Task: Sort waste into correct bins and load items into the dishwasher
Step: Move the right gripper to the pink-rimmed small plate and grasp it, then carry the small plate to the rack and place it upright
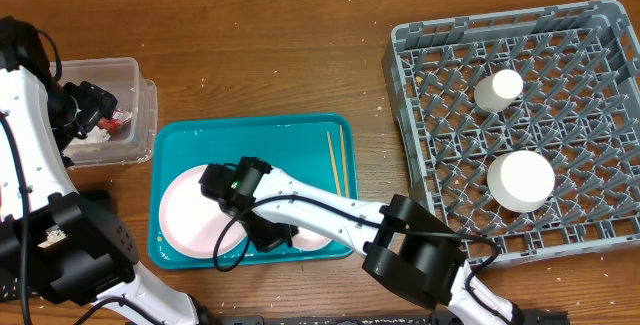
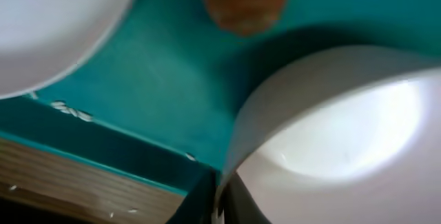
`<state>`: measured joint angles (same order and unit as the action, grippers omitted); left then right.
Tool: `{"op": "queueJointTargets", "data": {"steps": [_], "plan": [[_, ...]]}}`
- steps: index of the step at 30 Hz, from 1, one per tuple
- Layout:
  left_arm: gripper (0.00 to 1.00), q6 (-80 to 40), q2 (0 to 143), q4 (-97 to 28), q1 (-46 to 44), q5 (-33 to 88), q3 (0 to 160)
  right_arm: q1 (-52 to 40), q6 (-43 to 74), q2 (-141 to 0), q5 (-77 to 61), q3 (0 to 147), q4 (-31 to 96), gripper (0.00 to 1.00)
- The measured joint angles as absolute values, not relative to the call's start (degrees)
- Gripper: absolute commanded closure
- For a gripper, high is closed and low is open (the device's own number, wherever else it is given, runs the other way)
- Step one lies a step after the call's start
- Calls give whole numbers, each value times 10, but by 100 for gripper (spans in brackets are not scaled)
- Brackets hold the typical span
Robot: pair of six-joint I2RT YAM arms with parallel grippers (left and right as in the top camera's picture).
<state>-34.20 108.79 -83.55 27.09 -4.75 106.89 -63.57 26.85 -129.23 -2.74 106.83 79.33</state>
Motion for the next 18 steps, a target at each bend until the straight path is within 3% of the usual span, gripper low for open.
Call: {"op": "queueJointTargets", "data": {"steps": [8, 11, 15, 17, 18], "plan": [[0, -342, 1088, -836, 271, -47, 1069, -601, 276, -1292, -31, 1269, 962, 96], [0, -342, 1088, -835, 271, -46, 1069, -561, 273, -1274, -55, 1361, 967, 96], [0, -342, 1088, -835, 271, -46, 1069, -416, 259, -1205, -128, 1418, 966, 96], [0, -342, 1088, -835, 271, -45, 1069, -299, 237, -1166, -175, 1422, 966, 96], [0, -342, 1088, -835, 271, -45, 1069, -199, 213, -1141, -209, 1425, 965, 96]]}}
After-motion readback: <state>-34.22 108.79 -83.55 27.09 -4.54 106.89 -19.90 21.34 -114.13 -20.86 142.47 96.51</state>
